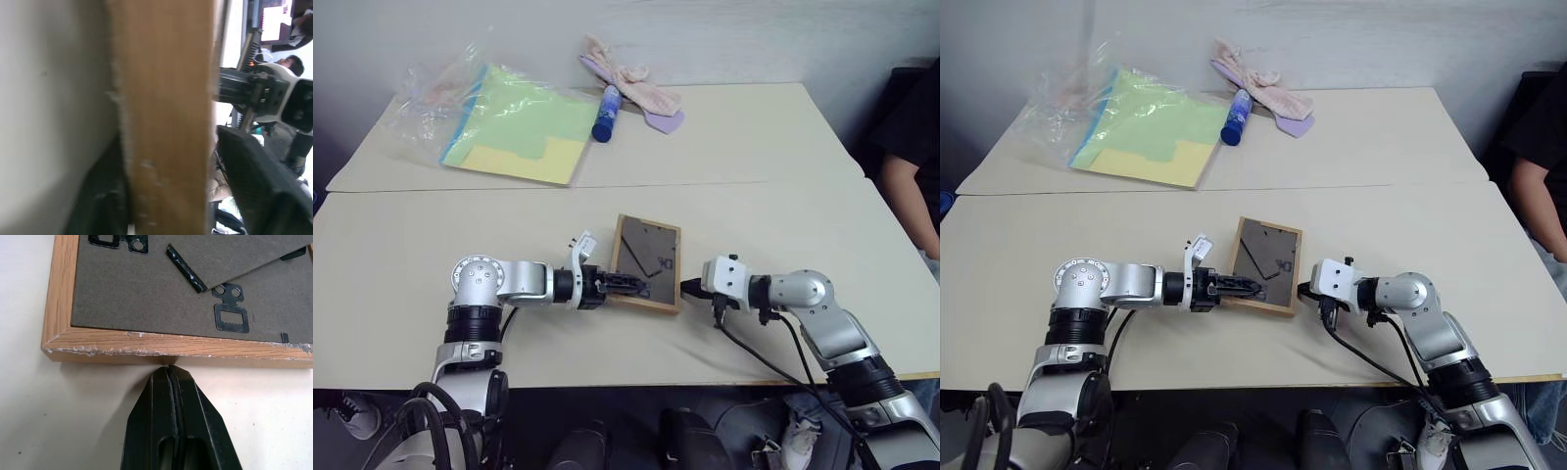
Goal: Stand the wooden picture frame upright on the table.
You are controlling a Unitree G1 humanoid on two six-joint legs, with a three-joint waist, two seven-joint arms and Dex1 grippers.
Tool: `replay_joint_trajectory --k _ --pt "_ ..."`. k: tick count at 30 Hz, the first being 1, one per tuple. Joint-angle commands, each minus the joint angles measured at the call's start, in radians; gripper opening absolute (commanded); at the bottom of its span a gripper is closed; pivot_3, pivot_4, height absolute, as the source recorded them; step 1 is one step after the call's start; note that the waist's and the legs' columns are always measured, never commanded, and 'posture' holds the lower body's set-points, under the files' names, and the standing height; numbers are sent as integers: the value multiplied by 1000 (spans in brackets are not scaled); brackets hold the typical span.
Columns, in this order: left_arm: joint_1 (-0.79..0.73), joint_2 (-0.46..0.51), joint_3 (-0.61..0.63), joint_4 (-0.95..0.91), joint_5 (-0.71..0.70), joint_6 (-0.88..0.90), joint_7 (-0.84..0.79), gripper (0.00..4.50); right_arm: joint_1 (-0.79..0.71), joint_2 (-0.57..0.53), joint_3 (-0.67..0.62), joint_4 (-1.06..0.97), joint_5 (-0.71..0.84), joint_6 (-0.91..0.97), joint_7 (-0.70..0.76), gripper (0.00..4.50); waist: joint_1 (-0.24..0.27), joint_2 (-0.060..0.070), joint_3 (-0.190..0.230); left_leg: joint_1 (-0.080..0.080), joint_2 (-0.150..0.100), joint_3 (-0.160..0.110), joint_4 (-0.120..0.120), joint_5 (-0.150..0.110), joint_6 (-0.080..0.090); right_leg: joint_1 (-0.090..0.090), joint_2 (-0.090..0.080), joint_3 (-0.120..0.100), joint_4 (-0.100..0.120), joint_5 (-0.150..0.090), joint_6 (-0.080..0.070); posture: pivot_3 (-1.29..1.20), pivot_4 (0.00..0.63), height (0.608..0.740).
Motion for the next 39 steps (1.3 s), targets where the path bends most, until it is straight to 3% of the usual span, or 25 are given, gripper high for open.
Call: replay_joint_trajectory --k 1,4,8,12,13,18,23,29,35,37,39 --pt "43 18 8 -44 24 27 12 1497 12 -22 -75 -37 98 23 39 575 -5 0 0 0 0 0 0 0 0 0 0 0 0 0 0 0 150 740" --pt "98 18 39 -180 38 -56 -67 1286 3 -12 -130 -46 209 15 97 1512 -22 0 0 0 1 0 -1 0 0 0 0 0 0 0 0 0 150 740" --pt "187 185 -126 -396 260 -314 -420 1286 -86 17 -181 -104 433 322 106 2936 -40 0 0 0 3 1 -2 0 -1 -1 2 1 -1 0 0 0 150 740" --pt "236 267 -225 -458 371 -466 -643 1286 -205 79 -152 -72 472 502 33 4306 -53 1 0 2 4 1 -6 0 -3 -1 3 1 -1 -1 -2 0 150 740" --pt "239 266 -228 -457 378 -476 -665 1286 -223 94 -147 -61 466 513 21 4444 -52 1 0 2 4 1 -7 0 -3 -1 3 1 -1 -1 -3 0 150 740" --pt "248 248 -236 -459 414 -496 -709 1286 -280 158 -96 -22 427 506 13 4444 -51 1 0 -2 4 1 -9 0 -3 -5 3 1 -2 -1 -3 0 150 740" --pt "225 187 -148 -432 369 -447 -664 1286 -283 177 -68 -111 478 547 61 4444 -51 1 0 -2 4 1 -7 0 -2 -5 2 1 -1 -1 -3 0 150 740" --pt "227 168 -122 -432 375 -430 -655 1286 -260 129 -87 -212 524 574 104 4444 -50 1 0 -3 4 1 -8 0 -2 -7 3 1 -1 -1 -3 0 150 740" --pt "216 156 -67 -410 343 -385 -650 1286 -196 49 -95 -225 472 417 183 4444 -49 1 0 -3 4 1 -8 0 -2 -7 2 1 -1 -1 -3 0 150 740" --pt "202 151 -31 -393 295 -330 -640 1286 -181 48 -112 -206 437 316 177 4444 -50 0 0 -3 4 1 -8 0 -2 -7 3 1 -1 -1 -3 0 150 740" --pt "144 134 75 -293 102 -176 -566 1286 -161 43 -152 -173 403 225 153 4444 -50 0 1 -3 4 2 -8 0 -2 -8 3 2 0 -1 -3 0 150 740"
